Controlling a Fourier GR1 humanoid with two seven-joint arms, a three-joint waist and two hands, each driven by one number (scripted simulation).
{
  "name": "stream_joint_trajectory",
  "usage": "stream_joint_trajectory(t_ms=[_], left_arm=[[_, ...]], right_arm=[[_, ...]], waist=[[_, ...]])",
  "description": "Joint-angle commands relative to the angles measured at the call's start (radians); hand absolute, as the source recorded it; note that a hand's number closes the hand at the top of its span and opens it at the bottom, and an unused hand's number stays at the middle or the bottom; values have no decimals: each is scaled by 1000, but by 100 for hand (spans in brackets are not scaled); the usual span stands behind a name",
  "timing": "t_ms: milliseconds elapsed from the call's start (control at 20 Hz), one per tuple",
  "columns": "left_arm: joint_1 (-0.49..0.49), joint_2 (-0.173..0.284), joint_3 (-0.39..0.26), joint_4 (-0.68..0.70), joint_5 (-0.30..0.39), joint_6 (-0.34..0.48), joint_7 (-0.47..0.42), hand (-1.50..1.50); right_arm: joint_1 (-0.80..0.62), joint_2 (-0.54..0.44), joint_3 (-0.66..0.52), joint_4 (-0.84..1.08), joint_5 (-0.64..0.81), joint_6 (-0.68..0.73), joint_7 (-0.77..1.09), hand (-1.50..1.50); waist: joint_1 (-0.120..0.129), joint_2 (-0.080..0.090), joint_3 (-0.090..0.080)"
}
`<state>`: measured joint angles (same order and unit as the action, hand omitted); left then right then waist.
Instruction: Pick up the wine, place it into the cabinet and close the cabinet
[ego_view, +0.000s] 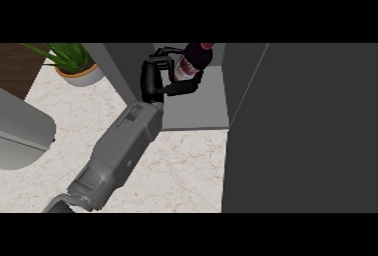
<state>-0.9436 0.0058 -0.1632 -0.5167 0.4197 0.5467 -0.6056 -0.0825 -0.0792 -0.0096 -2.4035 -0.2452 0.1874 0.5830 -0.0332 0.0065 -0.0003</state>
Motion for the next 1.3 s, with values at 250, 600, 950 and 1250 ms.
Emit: stream_joint_trajectory(t_ms=[250,600,950,1250], left_arm=[[-136,-6,89,181,23,-2,-73,150],[-133,1,191,219,111,-118,-86,150],[-115,-6,187,278,149,-114,-161,150],[-174,2,197,331,114,-105,-148,150]], right_arm=[[22,-12,-25,-101,-83,-4,38,-150],[38,10,26,-96,-26,2,7,-150],[85,5,31,-102,-67,34,4,-150],[63,1,9,-95,-52,24,-1,-150]], waist=[[-11,3,0],[-14,7,-1],[-33,9,0],[-26,11,0]])
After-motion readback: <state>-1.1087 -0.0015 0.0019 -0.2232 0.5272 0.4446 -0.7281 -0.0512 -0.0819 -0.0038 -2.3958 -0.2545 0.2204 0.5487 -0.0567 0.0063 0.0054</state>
